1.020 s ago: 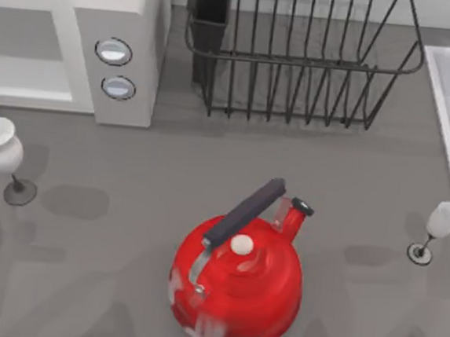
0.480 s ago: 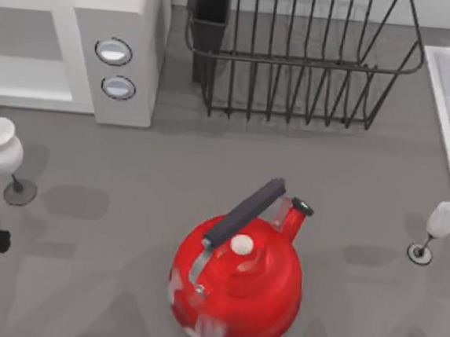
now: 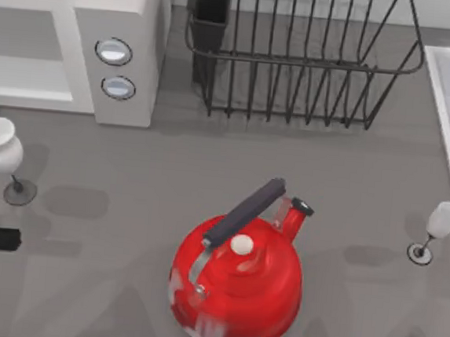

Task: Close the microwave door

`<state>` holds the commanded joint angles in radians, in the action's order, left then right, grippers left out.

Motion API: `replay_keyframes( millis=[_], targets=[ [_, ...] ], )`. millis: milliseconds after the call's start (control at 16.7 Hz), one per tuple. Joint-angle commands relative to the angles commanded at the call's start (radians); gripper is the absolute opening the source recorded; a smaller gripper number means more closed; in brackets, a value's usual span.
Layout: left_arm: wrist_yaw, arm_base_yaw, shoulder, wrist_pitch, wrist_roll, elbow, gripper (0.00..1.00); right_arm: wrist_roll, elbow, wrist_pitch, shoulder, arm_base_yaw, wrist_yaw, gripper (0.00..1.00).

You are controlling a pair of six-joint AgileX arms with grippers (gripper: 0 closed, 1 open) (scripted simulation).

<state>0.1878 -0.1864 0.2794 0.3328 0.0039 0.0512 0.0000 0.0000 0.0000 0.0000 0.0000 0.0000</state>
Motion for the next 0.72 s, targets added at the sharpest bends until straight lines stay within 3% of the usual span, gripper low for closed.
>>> replay_keyframes(
  millis=[480,720],
  targets=[
    [0.119,-0.120,0.219,0.160,0.004,-0.056,0.00,0.000,0.000,0.000,0.000,0.000,0.000,1.00],
    [0.130,-0.132,0.235,0.175,0.004,-0.062,0.00,0.000,0.000,0.000,0.000,0.000,0.000,1.00]
  ],
)
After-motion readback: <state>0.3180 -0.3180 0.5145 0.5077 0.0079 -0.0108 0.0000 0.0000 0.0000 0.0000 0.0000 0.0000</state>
